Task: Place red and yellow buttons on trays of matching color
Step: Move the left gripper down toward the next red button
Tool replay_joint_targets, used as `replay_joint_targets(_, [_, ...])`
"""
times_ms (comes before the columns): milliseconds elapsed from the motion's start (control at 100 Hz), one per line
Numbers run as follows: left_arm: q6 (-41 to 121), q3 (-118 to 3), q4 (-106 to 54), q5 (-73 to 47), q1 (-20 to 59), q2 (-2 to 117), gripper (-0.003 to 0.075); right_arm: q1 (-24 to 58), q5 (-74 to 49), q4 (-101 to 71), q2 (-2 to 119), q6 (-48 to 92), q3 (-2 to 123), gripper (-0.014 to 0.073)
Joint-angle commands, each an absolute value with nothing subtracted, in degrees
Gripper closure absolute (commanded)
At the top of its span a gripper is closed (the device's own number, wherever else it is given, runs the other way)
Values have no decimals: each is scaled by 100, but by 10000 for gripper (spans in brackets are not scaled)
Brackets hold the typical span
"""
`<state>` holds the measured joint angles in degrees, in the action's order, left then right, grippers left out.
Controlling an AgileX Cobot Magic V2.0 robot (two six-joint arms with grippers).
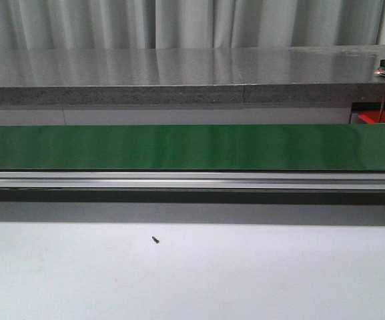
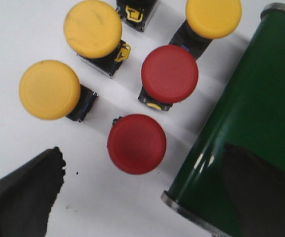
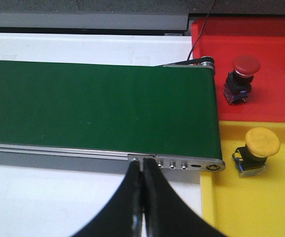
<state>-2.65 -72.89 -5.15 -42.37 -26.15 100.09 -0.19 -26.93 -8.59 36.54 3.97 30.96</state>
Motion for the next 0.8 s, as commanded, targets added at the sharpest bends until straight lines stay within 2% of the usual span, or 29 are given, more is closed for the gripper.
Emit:
replay_joint_targets(0, [-263, -7631, -638, -4066, -2664, 9970, 102, -26, -2309, -849, 3624, 442, 3235, 717])
replay_joint_targets(790, [-409, -7915, -662, -4078, -2664, 10520, 102, -26, -2309, -849, 3624, 442, 3235, 717])
